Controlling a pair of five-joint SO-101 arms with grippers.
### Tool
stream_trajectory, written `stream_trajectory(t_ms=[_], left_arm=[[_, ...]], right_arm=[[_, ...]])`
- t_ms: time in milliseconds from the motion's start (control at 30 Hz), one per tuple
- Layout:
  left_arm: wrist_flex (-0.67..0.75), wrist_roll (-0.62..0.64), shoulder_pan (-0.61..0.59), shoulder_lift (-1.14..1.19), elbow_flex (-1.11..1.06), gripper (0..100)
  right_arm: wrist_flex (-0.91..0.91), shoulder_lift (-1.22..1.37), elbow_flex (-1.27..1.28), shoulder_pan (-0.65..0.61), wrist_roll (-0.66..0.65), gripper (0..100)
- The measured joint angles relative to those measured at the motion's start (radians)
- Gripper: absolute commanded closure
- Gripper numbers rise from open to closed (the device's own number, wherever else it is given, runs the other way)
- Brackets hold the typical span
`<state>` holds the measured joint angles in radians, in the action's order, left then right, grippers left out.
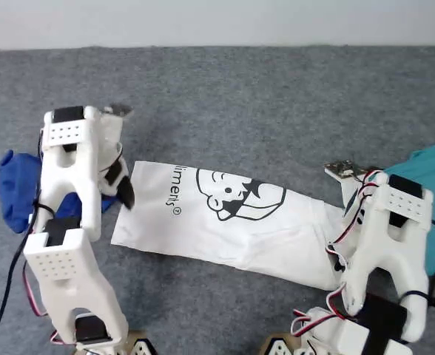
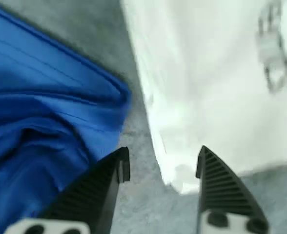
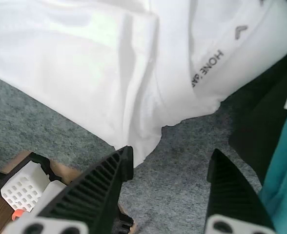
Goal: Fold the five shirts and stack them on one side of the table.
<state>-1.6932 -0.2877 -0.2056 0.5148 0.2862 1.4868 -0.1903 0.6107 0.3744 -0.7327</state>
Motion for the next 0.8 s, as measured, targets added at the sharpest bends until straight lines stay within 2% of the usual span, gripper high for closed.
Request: stream_trajectory(t_ms=[167,800], left_arm=[[0.002,0.021,0.02,0.02,0.106,77],[0.0,0.031,0.035,0.293,0.15,77]], right_arm=[[0.0,0.0,0.0,0.0,0.0,74.5],[0.0,0.0,0.038,0.0,0.0,74.5]])
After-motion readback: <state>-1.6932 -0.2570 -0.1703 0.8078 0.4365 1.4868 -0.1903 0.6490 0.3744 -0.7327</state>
